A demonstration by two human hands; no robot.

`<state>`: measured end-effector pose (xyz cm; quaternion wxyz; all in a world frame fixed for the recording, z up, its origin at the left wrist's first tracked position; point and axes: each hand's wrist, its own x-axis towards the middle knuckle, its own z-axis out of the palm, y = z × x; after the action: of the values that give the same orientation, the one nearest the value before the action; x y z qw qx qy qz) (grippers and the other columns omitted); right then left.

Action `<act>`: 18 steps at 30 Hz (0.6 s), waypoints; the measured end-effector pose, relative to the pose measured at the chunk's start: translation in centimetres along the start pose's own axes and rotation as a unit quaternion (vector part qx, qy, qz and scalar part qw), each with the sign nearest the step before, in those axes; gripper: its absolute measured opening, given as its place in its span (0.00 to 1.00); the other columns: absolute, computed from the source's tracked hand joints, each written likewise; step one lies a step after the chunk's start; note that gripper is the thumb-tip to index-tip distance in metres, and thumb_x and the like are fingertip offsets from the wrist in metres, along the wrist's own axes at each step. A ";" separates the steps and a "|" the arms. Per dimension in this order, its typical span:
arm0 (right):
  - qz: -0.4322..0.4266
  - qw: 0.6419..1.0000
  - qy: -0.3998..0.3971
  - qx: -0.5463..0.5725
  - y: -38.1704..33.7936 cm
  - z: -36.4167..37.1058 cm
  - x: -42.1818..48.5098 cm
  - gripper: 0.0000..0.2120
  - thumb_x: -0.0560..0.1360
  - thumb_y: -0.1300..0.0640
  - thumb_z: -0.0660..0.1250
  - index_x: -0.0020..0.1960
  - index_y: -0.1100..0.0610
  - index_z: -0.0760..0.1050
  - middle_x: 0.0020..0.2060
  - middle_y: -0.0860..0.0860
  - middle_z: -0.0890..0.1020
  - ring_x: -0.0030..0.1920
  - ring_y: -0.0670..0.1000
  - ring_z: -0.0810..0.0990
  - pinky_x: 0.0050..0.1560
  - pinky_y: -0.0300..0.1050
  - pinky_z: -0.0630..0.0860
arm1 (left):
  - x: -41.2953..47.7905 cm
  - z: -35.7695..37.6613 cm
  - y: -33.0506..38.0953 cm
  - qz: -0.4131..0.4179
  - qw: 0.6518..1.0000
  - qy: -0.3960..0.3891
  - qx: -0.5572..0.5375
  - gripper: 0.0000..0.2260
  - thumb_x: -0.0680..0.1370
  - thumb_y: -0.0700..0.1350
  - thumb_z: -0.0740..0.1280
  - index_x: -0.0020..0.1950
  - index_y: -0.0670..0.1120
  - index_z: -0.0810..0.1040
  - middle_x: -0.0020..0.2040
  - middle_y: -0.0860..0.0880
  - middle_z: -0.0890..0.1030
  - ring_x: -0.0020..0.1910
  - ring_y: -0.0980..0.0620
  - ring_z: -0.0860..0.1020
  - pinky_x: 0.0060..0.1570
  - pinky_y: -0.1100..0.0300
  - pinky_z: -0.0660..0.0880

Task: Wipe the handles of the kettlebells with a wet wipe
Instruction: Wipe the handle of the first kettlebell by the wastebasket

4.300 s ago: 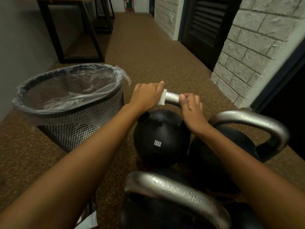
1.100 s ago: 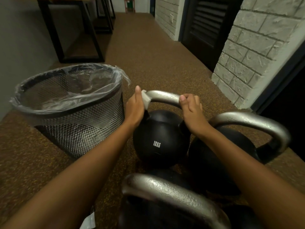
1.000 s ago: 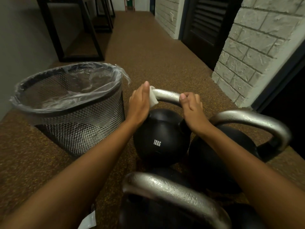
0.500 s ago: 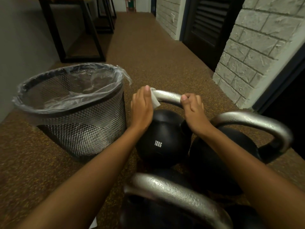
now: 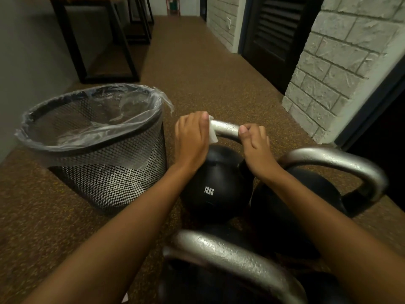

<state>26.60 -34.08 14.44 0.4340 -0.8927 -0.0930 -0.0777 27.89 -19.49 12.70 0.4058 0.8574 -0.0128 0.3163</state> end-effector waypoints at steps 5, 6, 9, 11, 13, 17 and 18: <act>0.003 1.000 -0.004 0.000 -0.1 -0.1 -0.1 0.17 0.82 0.49 0.48 0.62 0.57 0.67 0.56 0.51 0.66 0.60 0.52 0.64 0.61 0.45 0.59 | 0.0 -0.2 -0.8 0.007 1.000 0.024 0.009 0.16 0.82 0.50 0.47 0.51 0.50 0.75 0.44 0.55 0.73 0.49 0.52 0.73 0.62 0.55 0.62; 0.003 1.000 -0.004 -0.001 -0.1 -0.1 0.0 0.17 0.82 0.49 0.48 0.61 0.57 0.67 0.55 0.51 0.66 0.60 0.52 0.64 0.60 0.44 0.59 | 0.3 -0.2 -0.7 -0.026 1.000 0.014 -0.009 0.16 0.83 0.49 0.48 0.50 0.50 0.75 0.42 0.54 0.74 0.49 0.51 0.74 0.64 0.53 0.62; 0.002 1.000 -0.005 0.001 0.1 -0.1 0.0 0.17 0.82 0.49 0.48 0.62 0.57 0.67 0.53 0.48 0.64 0.60 0.52 0.64 0.59 0.42 0.58 | 1.7 -0.7 -0.2 -0.105 0.993 -0.035 -0.038 0.18 0.82 0.48 0.49 0.43 0.48 0.76 0.34 0.55 0.74 0.45 0.48 0.76 0.63 0.46 0.66; -0.001 1.000 -0.003 0.001 0.1 0.0 0.0 0.17 0.82 0.49 0.48 0.61 0.57 0.67 0.53 0.49 0.64 0.60 0.52 0.64 0.60 0.43 0.59 | 2.8 -1.4 0.3 -0.127 0.988 -0.085 0.011 0.17 0.82 0.49 0.50 0.41 0.49 0.75 0.35 0.52 0.75 0.45 0.48 0.74 0.62 0.47 0.65; -0.003 1.000 0.000 0.001 0.2 0.1 0.1 0.17 0.82 0.49 0.49 0.62 0.57 0.68 0.54 0.50 0.65 0.61 0.53 0.64 0.62 0.46 0.60 | 3.5 -1.7 0.9 -0.114 0.981 -0.133 0.084 0.17 0.82 0.49 0.49 0.41 0.48 0.74 0.40 0.49 0.76 0.44 0.49 0.72 0.63 0.49 0.61; -0.002 1.000 0.000 0.004 0.0 0.0 0.1 0.17 0.82 0.49 0.49 0.62 0.57 0.67 0.54 0.50 0.65 0.61 0.54 0.64 0.64 0.48 0.61 | 2.9 -1.1 2.0 0.014 0.977 -0.136 0.165 0.19 0.82 0.49 0.49 0.42 0.48 0.76 0.39 0.51 0.77 0.46 0.50 0.76 0.68 0.49 0.53; 0.001 1.000 -0.003 0.008 0.0 0.0 0.1 0.17 0.82 0.49 0.49 0.61 0.57 0.67 0.53 0.49 0.64 0.61 0.53 0.64 0.64 0.48 0.61 | 2.4 -1.0 1.9 0.048 0.978 -0.120 0.163 0.18 0.82 0.50 0.49 0.44 0.48 0.76 0.39 0.52 0.76 0.47 0.50 0.76 0.68 0.50 0.52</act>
<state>26.68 -34.10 14.47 0.4407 -0.8896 -0.0937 -0.0742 28.74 -19.45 15.78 0.2404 0.9422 -0.0504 0.2277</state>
